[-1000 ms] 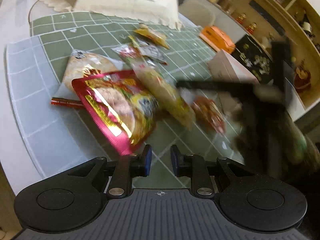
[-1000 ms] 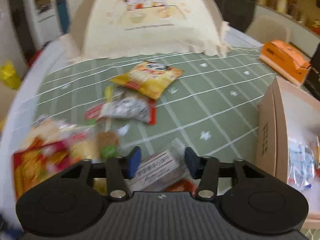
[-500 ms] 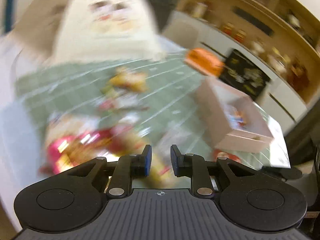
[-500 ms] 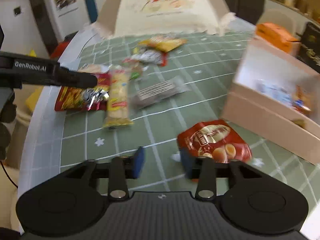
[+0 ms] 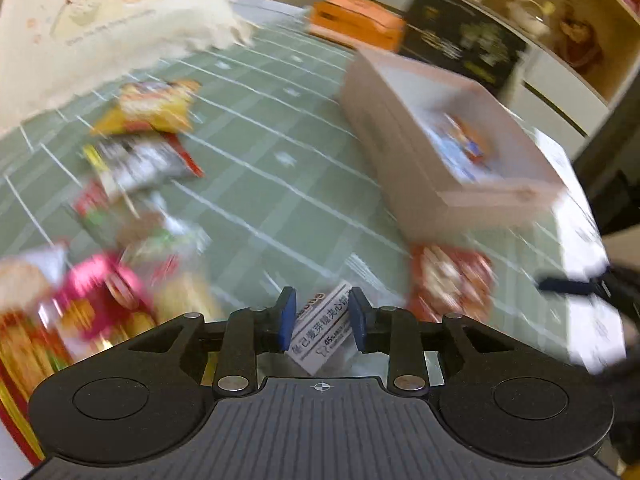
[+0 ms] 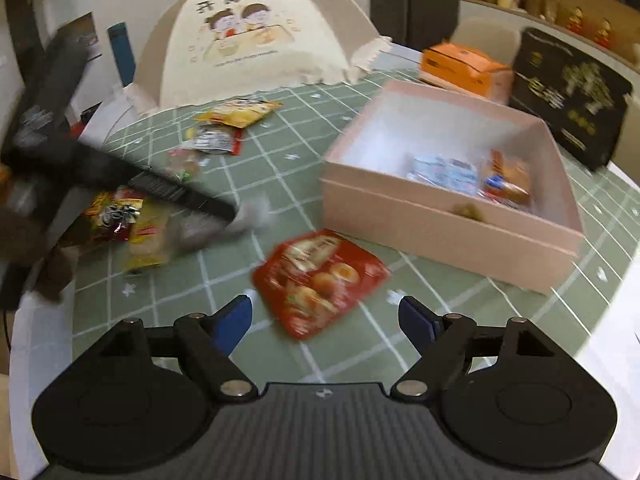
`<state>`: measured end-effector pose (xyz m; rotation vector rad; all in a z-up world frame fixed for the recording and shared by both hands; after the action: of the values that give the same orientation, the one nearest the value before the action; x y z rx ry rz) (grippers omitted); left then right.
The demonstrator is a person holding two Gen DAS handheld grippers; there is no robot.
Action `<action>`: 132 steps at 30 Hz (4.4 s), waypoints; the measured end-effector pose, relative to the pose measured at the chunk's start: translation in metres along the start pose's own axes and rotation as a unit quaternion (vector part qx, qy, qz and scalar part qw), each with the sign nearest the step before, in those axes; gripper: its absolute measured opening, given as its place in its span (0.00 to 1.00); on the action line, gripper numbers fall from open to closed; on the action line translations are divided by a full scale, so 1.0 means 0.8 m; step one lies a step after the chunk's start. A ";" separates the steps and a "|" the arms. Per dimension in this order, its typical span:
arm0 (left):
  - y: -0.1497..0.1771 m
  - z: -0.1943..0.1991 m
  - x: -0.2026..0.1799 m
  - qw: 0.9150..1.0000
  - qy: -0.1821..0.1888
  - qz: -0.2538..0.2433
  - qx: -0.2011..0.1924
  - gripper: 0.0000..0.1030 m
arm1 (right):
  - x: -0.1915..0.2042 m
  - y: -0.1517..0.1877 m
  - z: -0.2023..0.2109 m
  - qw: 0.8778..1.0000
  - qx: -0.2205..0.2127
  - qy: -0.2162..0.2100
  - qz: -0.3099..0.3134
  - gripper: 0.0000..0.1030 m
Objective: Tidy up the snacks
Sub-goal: 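Grasp the yellow bar snack with left gripper while right grasps the brown biscuit packet, then carry the bar snack and biscuit packet into the pink box and release both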
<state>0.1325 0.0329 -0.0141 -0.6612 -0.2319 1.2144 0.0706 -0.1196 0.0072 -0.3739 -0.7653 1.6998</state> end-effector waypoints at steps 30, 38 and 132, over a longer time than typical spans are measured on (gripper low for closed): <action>0.045 0.033 -0.009 0.994 -0.104 -0.026 0.006 0.34 | -0.023 0.042 -0.007 0.997 0.041 0.061 -0.016 0.75; 0.107 0.074 -0.034 0.992 -0.125 0.028 0.012 0.33 | 0.019 0.036 0.016 0.998 0.024 0.057 -0.002 0.78; 0.096 0.046 -0.108 0.995 -0.101 -0.027 0.005 0.35 | 0.023 0.073 0.056 0.997 0.034 -0.006 0.062 0.37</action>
<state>0.0225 -0.0193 -0.0147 -0.5198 -0.4091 1.2307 -0.0053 -0.1213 0.0036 -0.3707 -0.7025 1.8418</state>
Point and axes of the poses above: each gripper's, at about its wrist camera, not at the fingertips, and z roughly against the way its jaws point, x to its left, y to its underside, the point moved 5 cm from there along -z, roughly the way its jaws point, and after that the axes turned 6 degrees about -z, right-handed, at the moved point
